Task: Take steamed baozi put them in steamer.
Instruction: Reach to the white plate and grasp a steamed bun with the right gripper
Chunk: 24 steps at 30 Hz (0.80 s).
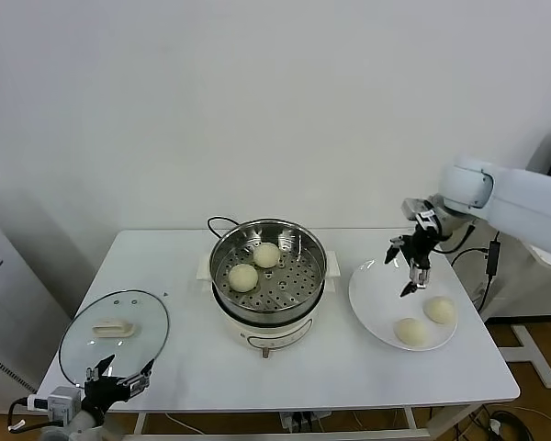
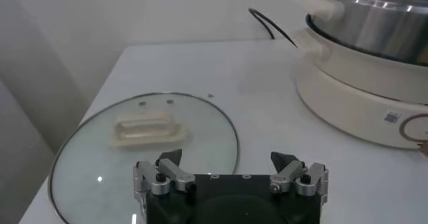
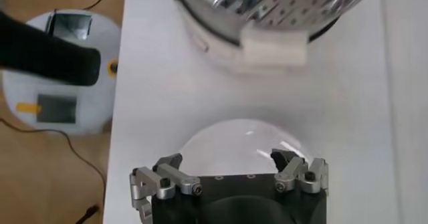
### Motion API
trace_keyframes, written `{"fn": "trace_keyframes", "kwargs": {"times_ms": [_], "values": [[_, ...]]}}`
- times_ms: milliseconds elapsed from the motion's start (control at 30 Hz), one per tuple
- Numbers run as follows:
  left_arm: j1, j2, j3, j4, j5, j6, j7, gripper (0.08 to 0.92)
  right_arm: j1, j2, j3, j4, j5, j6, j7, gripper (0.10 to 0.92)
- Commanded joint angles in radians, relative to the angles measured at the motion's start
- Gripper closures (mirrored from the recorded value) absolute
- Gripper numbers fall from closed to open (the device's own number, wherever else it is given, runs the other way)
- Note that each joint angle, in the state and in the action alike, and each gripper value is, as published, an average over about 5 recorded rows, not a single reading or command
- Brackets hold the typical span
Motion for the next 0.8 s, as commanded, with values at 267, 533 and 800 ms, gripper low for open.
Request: {"fn": "trace_keyframes", "kwargs": {"times_ms": [267,533,800], "values": [[-0.004,-0.01,0.0,0.004,0.004,0.006,-0.001,0.177,-0.296,-0.052,0.201,-0.12,-0.203,0.096,-0.006,0.203],[-0.009,-0.008,-0.001,0.012,0.003,0.007,-0.001,0.177,-0.402,-0.029,0.273,-0.178,-0.279,0.119,-0.015,0.203],[-0.013,-0.003,-0.003,0.018,-0.001,0.006,0.0,0.177,-0.472,0.019,0.326,-0.238,-0.312,0.129,-0.005,0.203]]}}
